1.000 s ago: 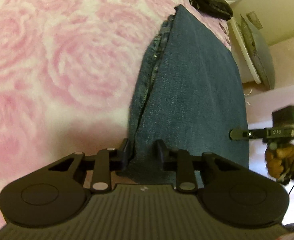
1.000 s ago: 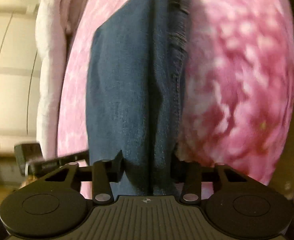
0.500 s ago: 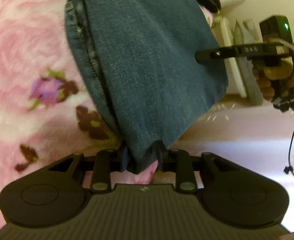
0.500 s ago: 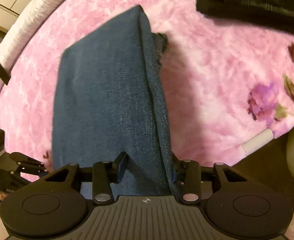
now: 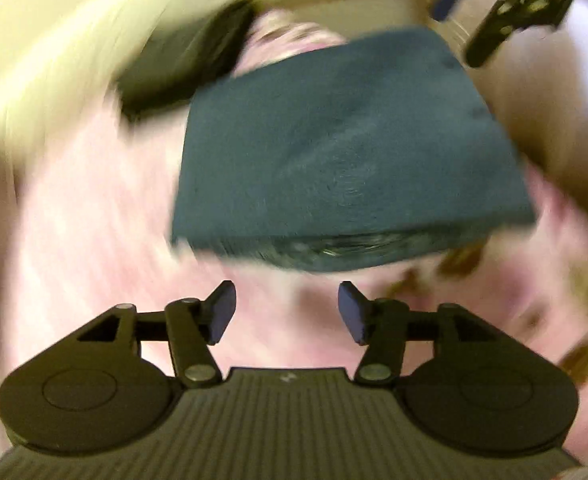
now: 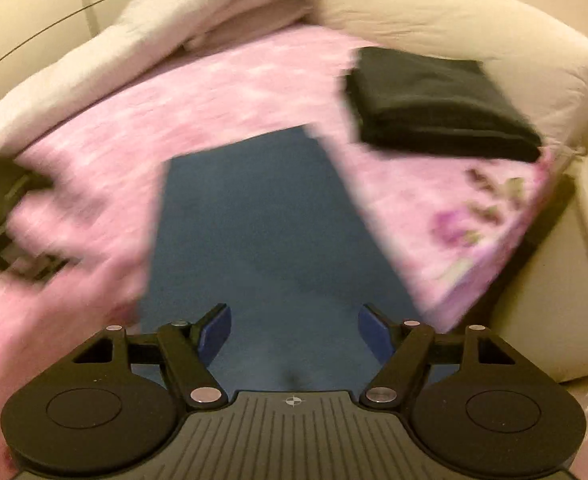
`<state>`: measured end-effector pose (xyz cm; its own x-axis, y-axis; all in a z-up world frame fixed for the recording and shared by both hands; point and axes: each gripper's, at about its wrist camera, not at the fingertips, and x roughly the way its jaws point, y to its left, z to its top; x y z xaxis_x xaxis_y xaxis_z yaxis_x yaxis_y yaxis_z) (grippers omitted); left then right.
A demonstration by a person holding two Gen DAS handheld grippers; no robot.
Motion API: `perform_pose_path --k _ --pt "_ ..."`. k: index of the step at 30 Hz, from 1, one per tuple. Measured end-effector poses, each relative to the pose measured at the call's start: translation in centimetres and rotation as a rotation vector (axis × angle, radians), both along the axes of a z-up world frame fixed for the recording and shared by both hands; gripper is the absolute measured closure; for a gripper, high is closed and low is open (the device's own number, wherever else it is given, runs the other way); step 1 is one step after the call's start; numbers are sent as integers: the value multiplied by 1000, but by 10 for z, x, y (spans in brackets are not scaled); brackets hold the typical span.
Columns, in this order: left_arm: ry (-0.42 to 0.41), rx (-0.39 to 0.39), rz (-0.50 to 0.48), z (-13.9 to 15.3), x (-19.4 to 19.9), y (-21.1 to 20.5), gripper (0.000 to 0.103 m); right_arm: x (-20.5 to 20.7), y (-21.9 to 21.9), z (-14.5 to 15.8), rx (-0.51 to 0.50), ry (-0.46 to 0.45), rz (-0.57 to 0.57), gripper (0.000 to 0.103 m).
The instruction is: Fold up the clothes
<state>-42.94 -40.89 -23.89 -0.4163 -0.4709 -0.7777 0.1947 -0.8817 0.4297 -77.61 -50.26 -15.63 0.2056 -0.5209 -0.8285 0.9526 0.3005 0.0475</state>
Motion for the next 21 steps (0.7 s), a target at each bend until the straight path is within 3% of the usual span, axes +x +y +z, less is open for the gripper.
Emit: perform_pose_path --k 2,5,10,15,16,17,18,21 --pt "-82 -162 -202 -18 -3 12 49 45 22 -17 -11 67 101 19" --pt "-134 -268 -377 -41 3 21 47 103 42 -51 -75 235 239 19" --pt "-130 -388 -468 -61 11 31 41 152 35 -112 -129 470 259 19" --pt "-139 -491 -547 -79 14 39 32 151 25 -129 -178 568 291 20" --pt "-141 -511 -555 -81 12 38 30 146 23 -129 -179 579 307 32" --pt "-143 -530 -562 -83 10 37 30 141 22 -129 -180 590 324 51" --pt "-144 -550 -570 -85 8 36 30 136 20 -129 -181 601 340 53" --pt "-149 -609 -592 -91 2 34 30 121 14 -120 -176 592 383 73"
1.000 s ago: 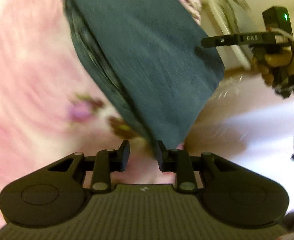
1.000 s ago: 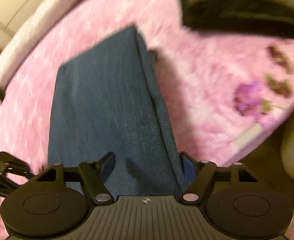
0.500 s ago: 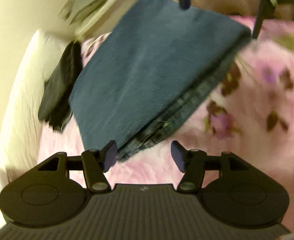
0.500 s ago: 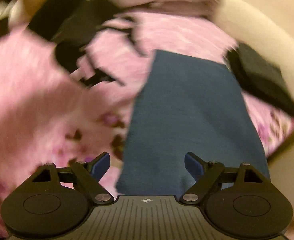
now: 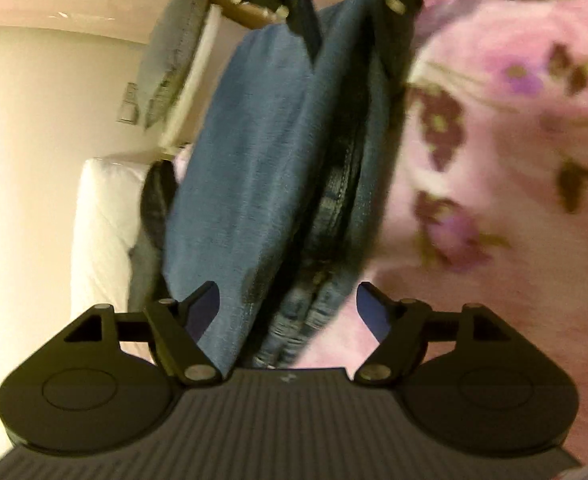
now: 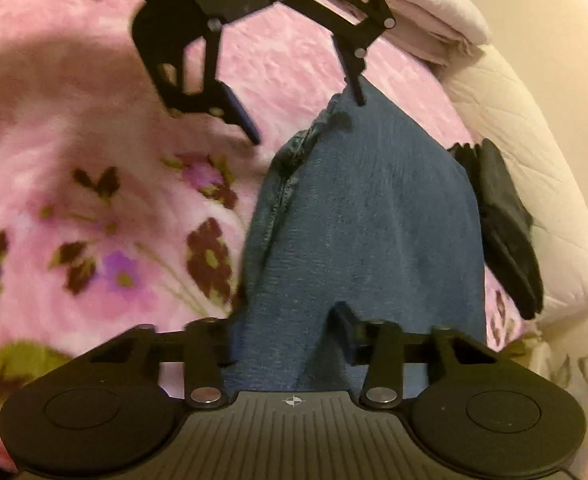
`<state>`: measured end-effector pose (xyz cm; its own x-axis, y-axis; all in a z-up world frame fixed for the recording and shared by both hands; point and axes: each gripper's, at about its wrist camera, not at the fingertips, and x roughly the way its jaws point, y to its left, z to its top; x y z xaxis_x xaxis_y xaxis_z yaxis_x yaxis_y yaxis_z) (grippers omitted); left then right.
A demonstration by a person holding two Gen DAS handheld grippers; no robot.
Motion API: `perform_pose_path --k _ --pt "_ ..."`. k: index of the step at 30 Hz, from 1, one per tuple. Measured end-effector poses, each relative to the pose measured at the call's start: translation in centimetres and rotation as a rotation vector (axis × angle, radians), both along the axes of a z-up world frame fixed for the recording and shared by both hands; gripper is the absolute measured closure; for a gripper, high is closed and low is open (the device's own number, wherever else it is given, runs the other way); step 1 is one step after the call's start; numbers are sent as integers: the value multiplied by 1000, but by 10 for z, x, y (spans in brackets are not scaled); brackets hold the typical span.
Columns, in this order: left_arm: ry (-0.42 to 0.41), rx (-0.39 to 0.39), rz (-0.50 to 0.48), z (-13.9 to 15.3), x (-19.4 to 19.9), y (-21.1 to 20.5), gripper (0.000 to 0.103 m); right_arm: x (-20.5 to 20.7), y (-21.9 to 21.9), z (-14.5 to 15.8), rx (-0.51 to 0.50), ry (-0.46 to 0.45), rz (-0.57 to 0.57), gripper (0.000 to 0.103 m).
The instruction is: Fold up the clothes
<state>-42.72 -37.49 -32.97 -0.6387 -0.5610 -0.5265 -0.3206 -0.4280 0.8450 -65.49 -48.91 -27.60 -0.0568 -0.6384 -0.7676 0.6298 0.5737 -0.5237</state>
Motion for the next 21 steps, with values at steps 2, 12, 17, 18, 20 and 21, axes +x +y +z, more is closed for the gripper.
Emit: perform_pose_path --k 2,12,17,18,20,21 --pt "3 -38 -18 -4 -4 -2 30 -8 -5 14 14 -18 -5 78" --pt "-59 -40 5 -17 -33 -31 44 -30 2 38 30 -18 -44 78" --pt "-46 63 54 -11 -33 -36 57 -13 19 13 -18 49 -71 47" --pt "-43 81 63 -9 -34 -37 57 -9 21 7 -28 61 -79 45" --pt "-41 117 78 -3 -35 -40 58 0 19 -7 -44 81 -83 45" --pt "-38 137 84 0 -35 -42 58 5 17 -17 -55 114 -76 45"
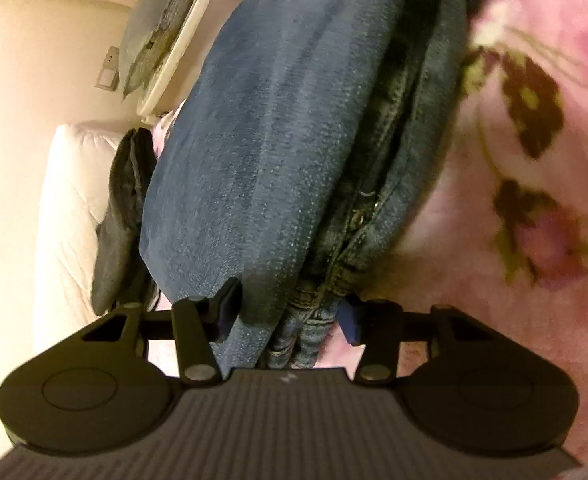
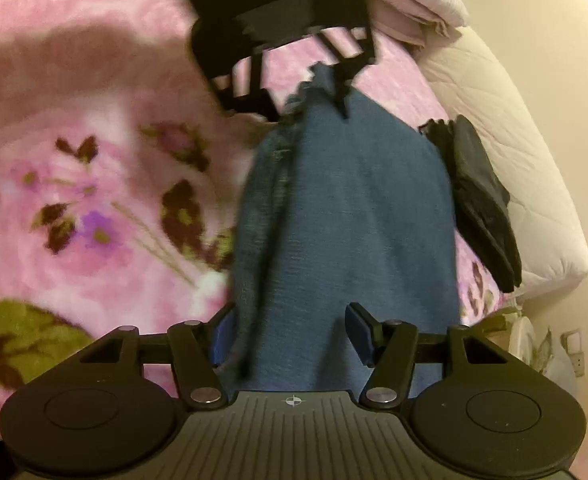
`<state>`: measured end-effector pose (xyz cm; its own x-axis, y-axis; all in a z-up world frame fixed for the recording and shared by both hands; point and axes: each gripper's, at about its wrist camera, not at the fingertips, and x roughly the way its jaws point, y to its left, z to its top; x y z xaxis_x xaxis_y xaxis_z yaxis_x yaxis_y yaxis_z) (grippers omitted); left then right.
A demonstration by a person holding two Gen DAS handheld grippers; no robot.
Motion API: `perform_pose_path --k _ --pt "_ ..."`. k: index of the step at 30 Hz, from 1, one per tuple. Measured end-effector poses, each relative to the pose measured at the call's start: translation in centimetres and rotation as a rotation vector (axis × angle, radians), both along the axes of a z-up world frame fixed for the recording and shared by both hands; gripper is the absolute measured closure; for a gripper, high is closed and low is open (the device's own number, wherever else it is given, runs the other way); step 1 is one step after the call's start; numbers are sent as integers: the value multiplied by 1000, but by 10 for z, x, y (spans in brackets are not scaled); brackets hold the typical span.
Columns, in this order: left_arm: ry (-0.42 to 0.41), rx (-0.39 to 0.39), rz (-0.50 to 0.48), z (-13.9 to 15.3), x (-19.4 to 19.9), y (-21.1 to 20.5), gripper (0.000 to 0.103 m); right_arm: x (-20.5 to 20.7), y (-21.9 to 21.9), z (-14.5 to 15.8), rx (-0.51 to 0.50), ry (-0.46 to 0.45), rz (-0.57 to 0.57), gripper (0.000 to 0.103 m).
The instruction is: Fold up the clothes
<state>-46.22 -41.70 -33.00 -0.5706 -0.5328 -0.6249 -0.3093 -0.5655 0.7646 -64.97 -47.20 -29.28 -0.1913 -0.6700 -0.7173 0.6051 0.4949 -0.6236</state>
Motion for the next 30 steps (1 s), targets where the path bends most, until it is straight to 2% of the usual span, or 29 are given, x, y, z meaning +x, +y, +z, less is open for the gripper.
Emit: perform_pose_path --k 3,6,7,8,10,11,13,16,23,30 --pt "-3 27 -2 6 2 -3 58 4 -5 -17 -69 93 39 45" --pt "-15 38 -3 9 -3 0 57 -10 -15 -8 -48 71 31 45" --pt "-24 32 -2 7 -4 3 55 -15 -19 -5 -41 64 28 48" --pt "-37 18 -4 5 -3 4 54 -19 -21 0 -28 58 35 59" --pt "-63 -10 -10 0 -3 8 51 -23 -23 10 5 46 66 69" --pt "-76 -24 -13 -3 -2 10 52 -25 -24 17 12 39 75 74" --pt "-66 13 28 4 -3 12 59 -31 -28 32 19 26 87 77" --pt "-29 18 69 27 3 21 65 -43 -30 58 14 25 101 79" --pt "42 93 193 107 5 34 67 -64 -30 134 -14 65 206 80" --pt "60 118 291 176 17 37 68 -72 -43 204 -21 71 315 80"
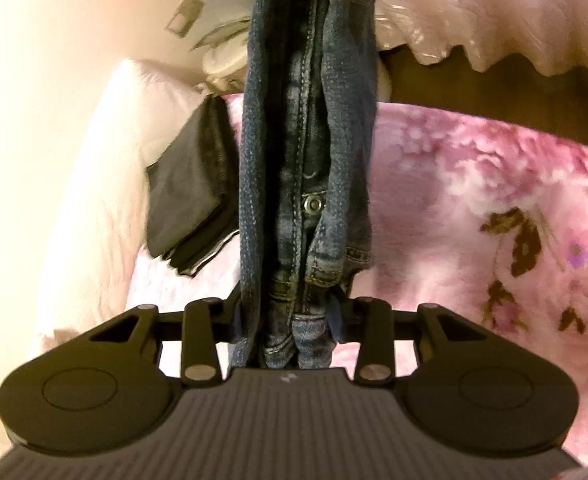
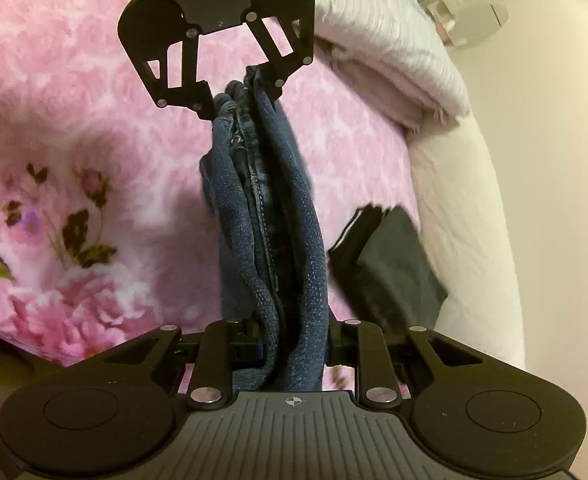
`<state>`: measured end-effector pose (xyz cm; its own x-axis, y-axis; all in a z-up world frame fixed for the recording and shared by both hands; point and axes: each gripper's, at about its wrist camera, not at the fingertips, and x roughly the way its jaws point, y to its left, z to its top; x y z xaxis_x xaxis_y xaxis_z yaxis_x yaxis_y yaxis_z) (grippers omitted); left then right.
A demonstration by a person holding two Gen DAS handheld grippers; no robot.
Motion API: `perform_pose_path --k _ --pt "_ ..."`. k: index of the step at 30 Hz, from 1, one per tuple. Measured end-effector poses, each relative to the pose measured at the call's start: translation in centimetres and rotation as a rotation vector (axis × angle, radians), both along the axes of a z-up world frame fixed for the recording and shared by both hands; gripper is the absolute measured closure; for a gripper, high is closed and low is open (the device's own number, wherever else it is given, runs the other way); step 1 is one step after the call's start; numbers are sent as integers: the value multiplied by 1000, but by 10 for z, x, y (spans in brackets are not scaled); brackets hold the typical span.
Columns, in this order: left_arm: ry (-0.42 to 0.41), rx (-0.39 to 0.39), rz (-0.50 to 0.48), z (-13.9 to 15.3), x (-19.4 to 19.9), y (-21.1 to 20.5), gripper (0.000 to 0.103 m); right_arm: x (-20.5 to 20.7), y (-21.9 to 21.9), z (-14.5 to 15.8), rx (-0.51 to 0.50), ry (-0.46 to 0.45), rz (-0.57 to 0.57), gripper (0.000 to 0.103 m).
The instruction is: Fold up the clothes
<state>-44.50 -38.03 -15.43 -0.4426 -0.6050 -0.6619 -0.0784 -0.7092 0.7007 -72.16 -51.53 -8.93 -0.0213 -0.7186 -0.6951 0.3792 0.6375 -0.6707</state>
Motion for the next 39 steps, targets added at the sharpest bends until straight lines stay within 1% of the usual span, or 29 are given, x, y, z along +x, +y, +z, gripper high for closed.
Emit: perform_pose_path --k 4,6,9,12,15,18,21,23,24,25,26,28,30,31,33,35,37,39 --pt "4 4 60 35 4 -6 69 -6 -19 30 1 -7 59 81" --pt "5 -3 92 50 -1 -15 69 -11 -31 44 -3 -10 92 81" --pt "5 -27 144 72 -10 -34 70 -24 -53 63 -29 -13 156 81" --pt "11 -68 210 94 -29 -62 70 -48 -87 82 -80 -27 219 81" --pt "22 -133 298 117 -64 -103 70 -83 -133 99 -142 -41 286 81" --pt "31 -185 396 131 -107 -151 70 -131 -196 109 -206 -51 368 81" --pt "33 -207 509 130 -164 -199 70 -184 -270 110 -260 -52 439 81" --pt "35 -198 572 117 -200 -225 70 -216 -312 101 -279 -43 474 81" --pt "37 -192 603 110 -219 -238 69 -231 -331 91 -279 -41 481 81" --pt "28 -176 631 96 -239 -248 69 -246 -350 81 -278 -40 488 80" --pt "15 -141 649 77 -255 -257 69 -260 -367 66 -256 -38 479 80" --pt "-10 -68 684 39 -287 -273 68 -282 -398 23 -164 -35 429 80" --pt "-62 20 672 -9 -319 -275 67 -299 -420 -28 -30 -17 370 79" --pt "-99 49 656 -28 -329 -271 66 -306 -422 -48 14 -13 354 78" --pt "-105 28 630 -41 -330 -260 64 -318 -413 -71 39 -20 354 77" --pt "-108 3 604 -52 -330 -248 63 -329 -403 -88 51 -33 353 73" --pt "-115 -11 572 -50 -325 -243 60 -335 -398 -87 41 -55 333 71" --pt "-130 -7 550 -47 -322 -244 60 -338 -395 -84 37 -74 310 71"
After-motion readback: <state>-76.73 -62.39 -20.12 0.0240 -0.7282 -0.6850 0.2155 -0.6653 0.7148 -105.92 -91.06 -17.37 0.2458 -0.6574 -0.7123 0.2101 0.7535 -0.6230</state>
